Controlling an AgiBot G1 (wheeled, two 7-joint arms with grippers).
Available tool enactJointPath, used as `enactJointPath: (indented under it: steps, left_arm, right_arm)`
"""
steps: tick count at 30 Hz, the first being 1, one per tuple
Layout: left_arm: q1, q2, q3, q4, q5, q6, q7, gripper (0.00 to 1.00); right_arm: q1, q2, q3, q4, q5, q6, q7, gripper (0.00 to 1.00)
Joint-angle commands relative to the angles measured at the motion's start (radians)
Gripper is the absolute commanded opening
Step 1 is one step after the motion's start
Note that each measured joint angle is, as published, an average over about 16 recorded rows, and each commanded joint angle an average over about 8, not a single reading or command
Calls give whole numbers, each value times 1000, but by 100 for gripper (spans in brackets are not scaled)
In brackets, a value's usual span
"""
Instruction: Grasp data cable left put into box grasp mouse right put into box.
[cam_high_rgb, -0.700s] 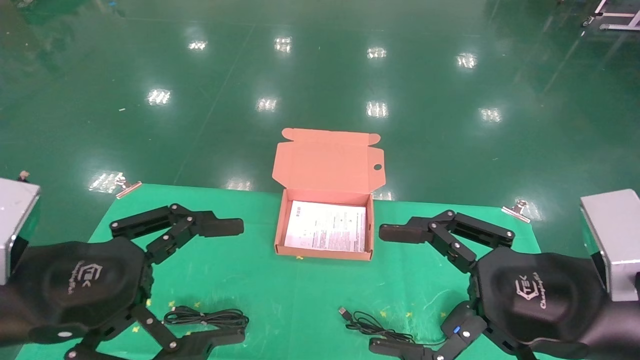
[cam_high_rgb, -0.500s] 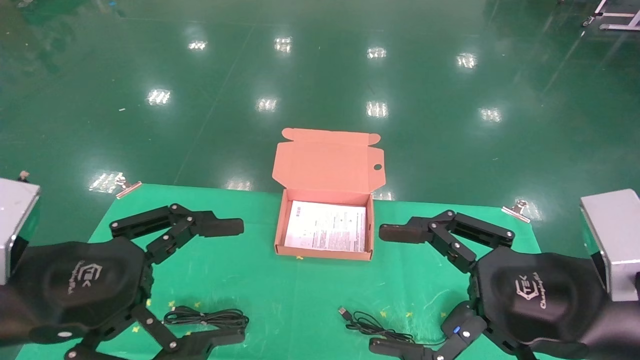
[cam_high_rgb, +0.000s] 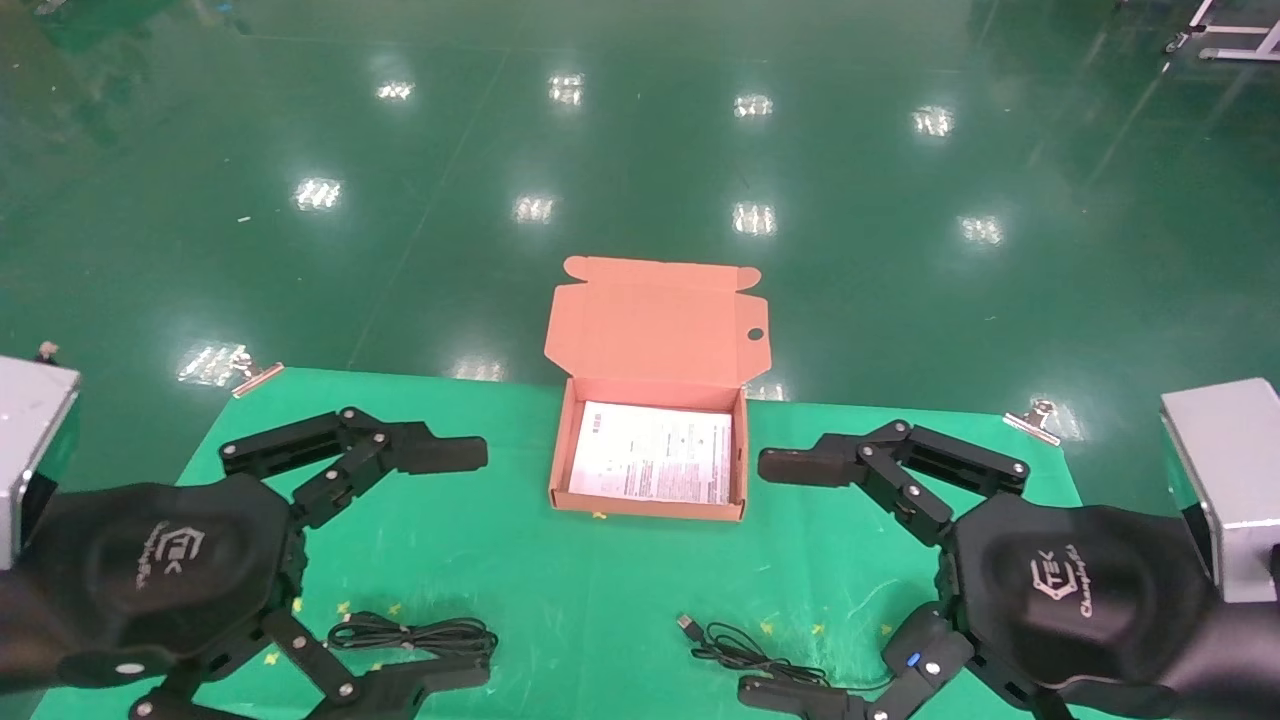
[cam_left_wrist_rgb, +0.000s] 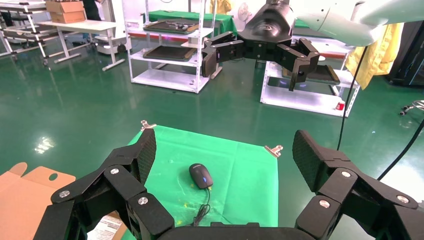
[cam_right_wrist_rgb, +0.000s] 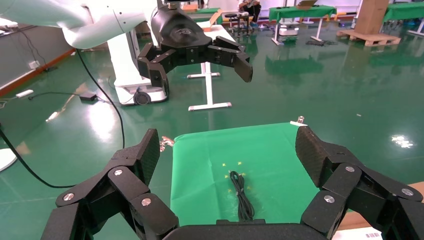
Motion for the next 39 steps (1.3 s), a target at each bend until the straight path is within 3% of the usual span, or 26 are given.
enactJointPath:
  steps: [1,6,11,24,31,39]
  left_arm:
    - [2,0,-1,0,-2,-2,1,100]
    - [-28,-3,25,-5,54,16,-6,100]
    - [-99,6,85,4,171,40,-39,100]
    - [-358,106,355,-33,659,67,-127,100]
    - [-425,188,499,-42,929,36,-153,100]
    - [-406,269,583,-8,1143,-44,-208,100]
  right_arm:
    - [-1,0,1,-1,3,-1,1,100]
    - [21,4,-9,17,-47,4,-17,100]
    - [93,1,-46,48,-176,-7,-58,100]
    - [339,-110,-317,67,-636,-65,-190,100]
    - [369,-150,-453,66,-832,-35,-230,100]
    - [350,-201,-531,63,-1022,39,-221,100]
